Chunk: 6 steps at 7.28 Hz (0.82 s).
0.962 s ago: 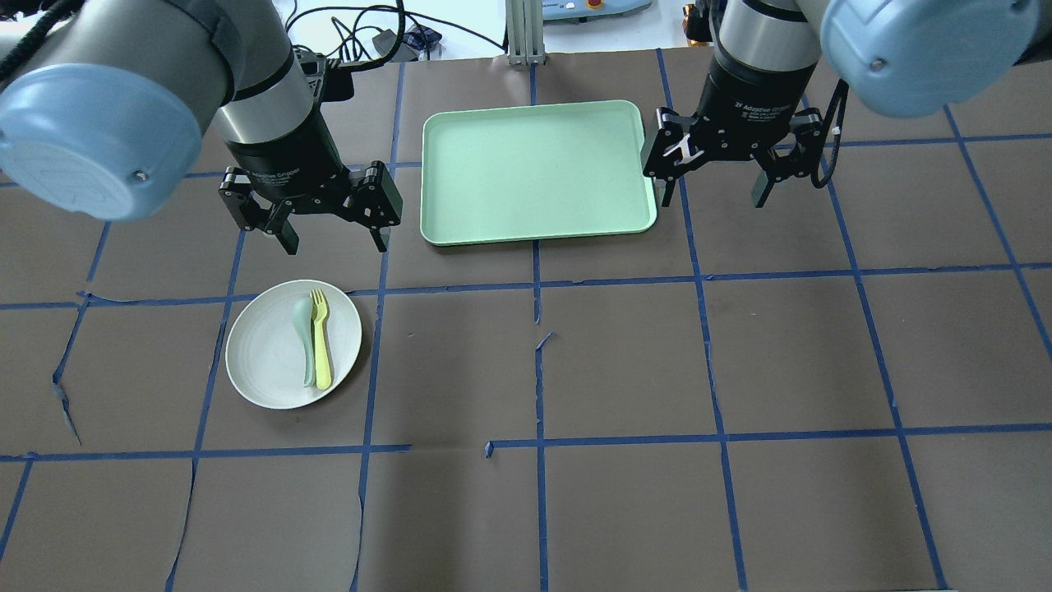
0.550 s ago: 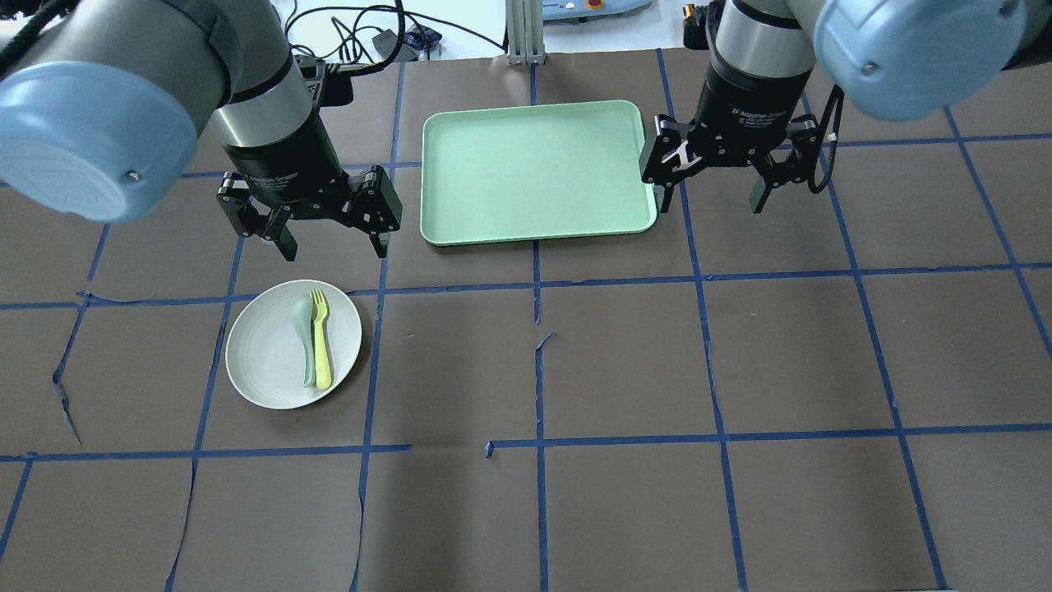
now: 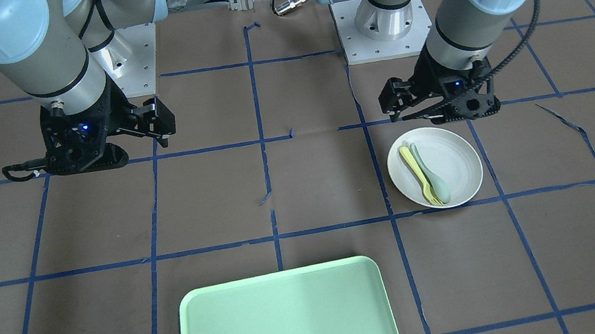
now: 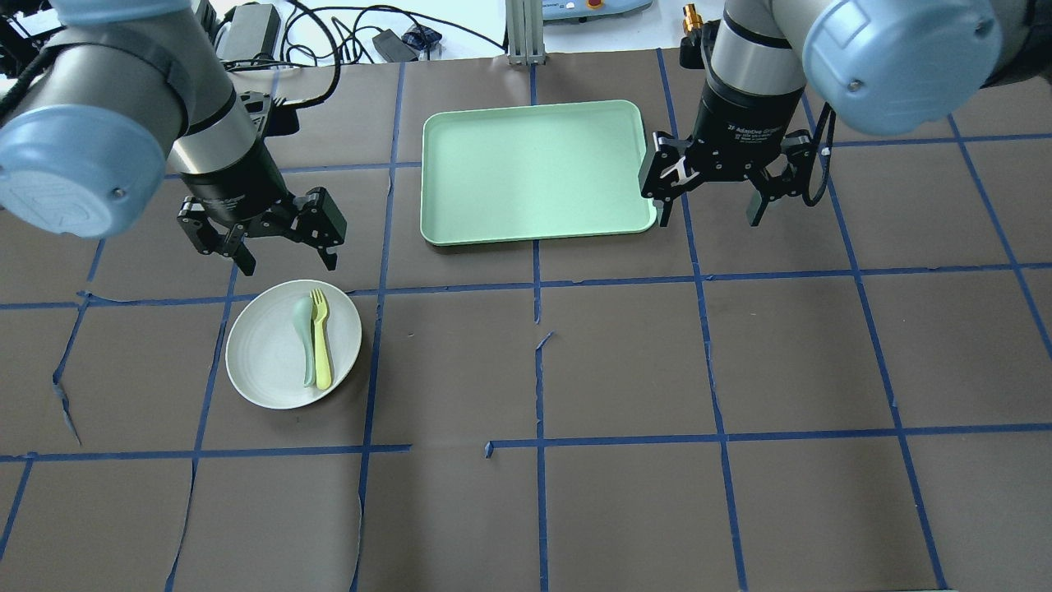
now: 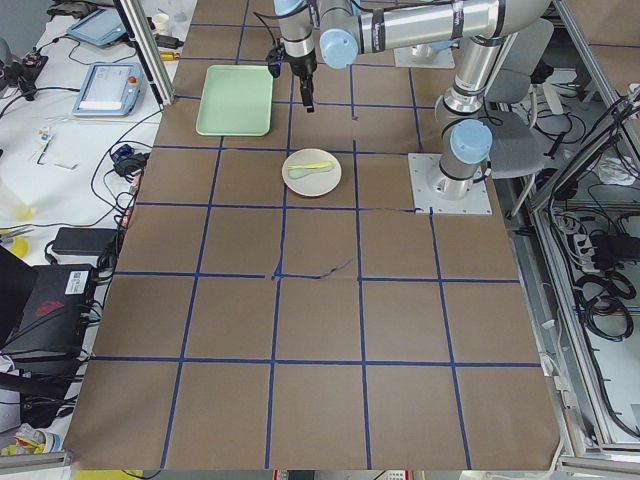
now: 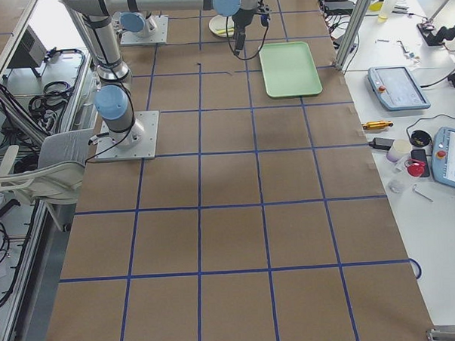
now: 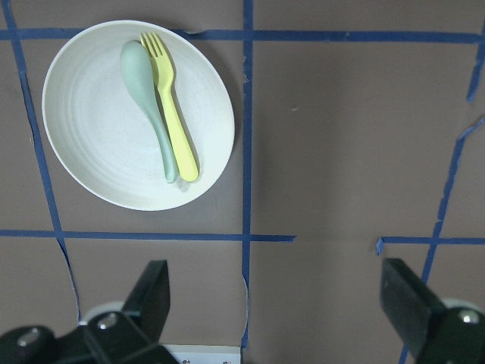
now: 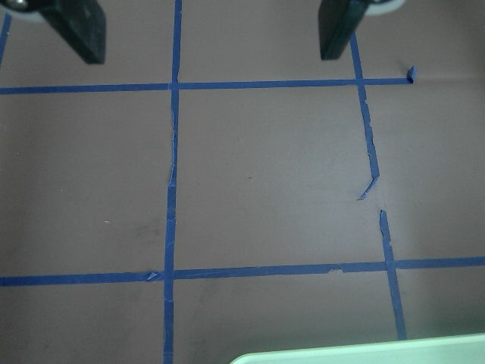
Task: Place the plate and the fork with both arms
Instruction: 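Lower the left gripper to the rim of the white plate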
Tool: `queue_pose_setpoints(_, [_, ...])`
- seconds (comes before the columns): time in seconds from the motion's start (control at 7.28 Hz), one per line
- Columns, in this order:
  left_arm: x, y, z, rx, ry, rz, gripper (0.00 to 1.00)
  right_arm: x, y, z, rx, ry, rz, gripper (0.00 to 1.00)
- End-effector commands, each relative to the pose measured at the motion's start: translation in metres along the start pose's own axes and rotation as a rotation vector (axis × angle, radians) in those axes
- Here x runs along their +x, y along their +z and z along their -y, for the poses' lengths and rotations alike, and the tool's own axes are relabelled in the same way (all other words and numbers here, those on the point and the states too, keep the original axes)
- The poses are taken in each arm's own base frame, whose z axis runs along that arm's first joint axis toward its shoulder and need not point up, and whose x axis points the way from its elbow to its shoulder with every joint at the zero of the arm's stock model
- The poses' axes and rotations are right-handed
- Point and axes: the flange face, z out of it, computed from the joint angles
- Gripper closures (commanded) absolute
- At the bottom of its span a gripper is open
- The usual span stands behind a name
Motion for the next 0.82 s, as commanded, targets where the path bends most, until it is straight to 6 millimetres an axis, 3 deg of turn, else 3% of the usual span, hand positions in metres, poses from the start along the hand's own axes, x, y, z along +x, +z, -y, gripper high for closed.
queue_pose_setpoints(0.0, [-0.070, 0.067, 0.008, 0.032, -0.024, -0.012, 0.00, 0.000, 0.001, 0.002, 0.004, 0.006, 0.001, 0.00])
queue_pose_setpoints(0.27, [-0.136, 0.119, 0.013, 0.039, 0.071, -0.025, 0.00, 0.000, 0.007, 0.005, -0.009, 0.016, 0.000, 0.00])
queue_pose_setpoints(0.55, [-0.177, 0.167, 0.013, -0.017, 0.022, -0.068, 0.10, -0.001, 0.011, 0.010, -0.014, 0.016, 0.003, 0.00])
queue_pose_setpoints(0.69, [-0.189, 0.185, 0.017, -0.034, 0.050, -0.085, 0.10, -0.001, 0.011, 0.011, -0.014, 0.016, 0.003, 0.00])
